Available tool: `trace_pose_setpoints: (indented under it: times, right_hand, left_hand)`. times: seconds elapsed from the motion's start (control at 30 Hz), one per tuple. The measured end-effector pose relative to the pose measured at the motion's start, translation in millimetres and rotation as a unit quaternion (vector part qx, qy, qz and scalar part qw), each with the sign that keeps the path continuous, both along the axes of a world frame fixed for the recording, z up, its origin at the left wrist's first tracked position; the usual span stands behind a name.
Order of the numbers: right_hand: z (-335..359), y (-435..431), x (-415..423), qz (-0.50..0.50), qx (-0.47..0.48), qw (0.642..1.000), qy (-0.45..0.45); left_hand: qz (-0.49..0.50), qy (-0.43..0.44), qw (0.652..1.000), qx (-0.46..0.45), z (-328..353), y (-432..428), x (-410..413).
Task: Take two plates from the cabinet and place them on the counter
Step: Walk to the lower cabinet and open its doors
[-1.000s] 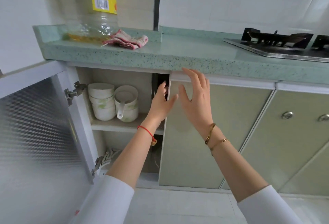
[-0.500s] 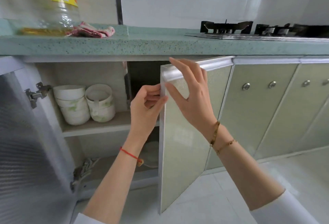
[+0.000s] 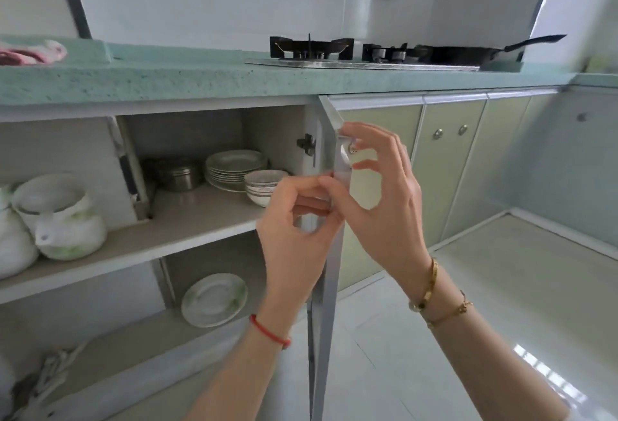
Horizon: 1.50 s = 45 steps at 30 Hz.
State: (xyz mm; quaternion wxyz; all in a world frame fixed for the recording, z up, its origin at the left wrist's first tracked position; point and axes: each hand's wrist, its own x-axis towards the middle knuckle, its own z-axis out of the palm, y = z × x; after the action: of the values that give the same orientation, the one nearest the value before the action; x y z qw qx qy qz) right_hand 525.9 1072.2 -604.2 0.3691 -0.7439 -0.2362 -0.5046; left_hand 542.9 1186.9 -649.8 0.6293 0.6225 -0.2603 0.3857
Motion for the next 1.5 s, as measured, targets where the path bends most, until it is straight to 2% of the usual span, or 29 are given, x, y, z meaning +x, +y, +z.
trace_pose_setpoints:
  times: [0.27, 0.7, 0.77, 0.87, 0.93, 1.0, 1.07, 1.17, 1.3, 1.5]
  right_hand:
    - [-2, -85, -8, -0.068, 0.046, 0.997, -0.006]
    - [3, -175, 7, -0.132, 0.044, 0.988, 0.070]
    - [5, -178, 5, -0.143, 0.046, 0.987, 0.052]
    - [6, -175, 0, -0.161, 0.040, 0.986, -0.035]
    - [2, -167, -2, -0.138, 0.039, 0.986, -0.082]
    - [-5, -154, -3, -0.085, 0.035, 0.992, -0.088]
    - [-18, -135, 2, -0.017, 0.030, 0.998, -0.055]
    - [-49, -104, 21, 0.058, 0.025, 0.996, 0.064]
    - [-95, -64, 61, 0.136, 0.043, 0.961, 0.238]
    - [-150, -10, 134, 0.177, 0.057, 0.922, 0.338]
  left_hand:
    - [-0.180, 0.035, 0.983, 0.019, 6, -84, 11]
    - [-0.211, 0.070, 0.974, 0.042, 3, -169, 24]
    - [-0.228, 0.081, 0.969, 0.059, 5, -171, 25]
    - [-0.257, 0.104, 0.958, 0.069, 8, -170, 26]
    - [-0.259, 0.114, 0.957, 0.067, 9, -164, 27]
    - [-0.242, 0.124, 0.961, 0.049, 7, -150, 32]
    - [-0.202, 0.135, 0.970, 0.019, 1, -129, 39]
    - [-0.120, 0.161, 0.980, -0.011, -18, -89, 51]
    - [-0.043, 0.208, 0.976, -0.043, -53, -38, 66]
    - [0.027, 0.282, 0.956, -0.077, -92, 17, 98]
